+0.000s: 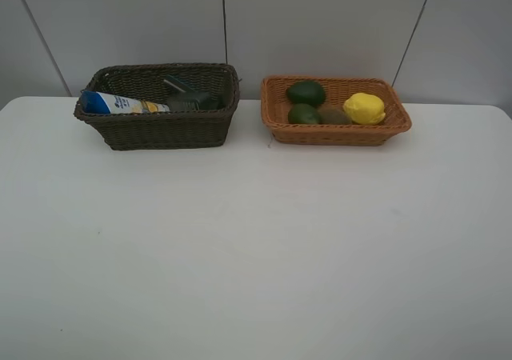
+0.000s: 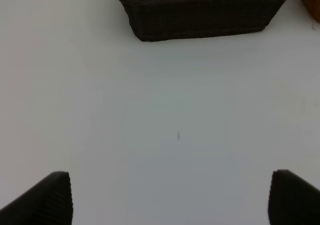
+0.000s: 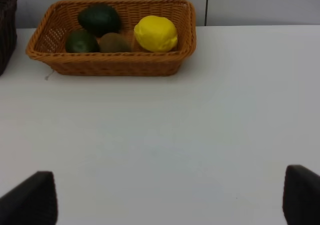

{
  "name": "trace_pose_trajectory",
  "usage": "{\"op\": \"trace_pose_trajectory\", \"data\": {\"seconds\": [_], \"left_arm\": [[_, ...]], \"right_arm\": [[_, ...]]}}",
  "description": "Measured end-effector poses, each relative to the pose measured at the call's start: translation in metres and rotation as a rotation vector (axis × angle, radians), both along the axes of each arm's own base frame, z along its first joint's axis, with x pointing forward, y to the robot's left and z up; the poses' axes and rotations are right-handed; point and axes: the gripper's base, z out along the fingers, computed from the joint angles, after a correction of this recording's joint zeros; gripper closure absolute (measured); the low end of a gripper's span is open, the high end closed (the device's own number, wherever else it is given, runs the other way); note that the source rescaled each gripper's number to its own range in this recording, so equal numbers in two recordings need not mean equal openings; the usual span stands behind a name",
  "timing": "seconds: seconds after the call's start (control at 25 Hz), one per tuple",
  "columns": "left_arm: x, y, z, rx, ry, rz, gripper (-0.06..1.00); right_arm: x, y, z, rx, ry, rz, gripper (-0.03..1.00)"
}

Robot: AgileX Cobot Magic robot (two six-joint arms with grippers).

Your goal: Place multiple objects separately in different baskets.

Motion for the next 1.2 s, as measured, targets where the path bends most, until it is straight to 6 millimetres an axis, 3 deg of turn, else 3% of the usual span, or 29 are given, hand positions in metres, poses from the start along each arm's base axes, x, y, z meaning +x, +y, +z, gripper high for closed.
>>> {"op": "trace_pose_trajectory", "data": {"seconds": [1.2], "left_arm": [[0.0000,0.0000,0.0000,0.000,0.000,0.000,-0.06]], "right_arm": [[0.0000,0.0000,0.0000,0.000,0.000,0.000,-0.01]]}}
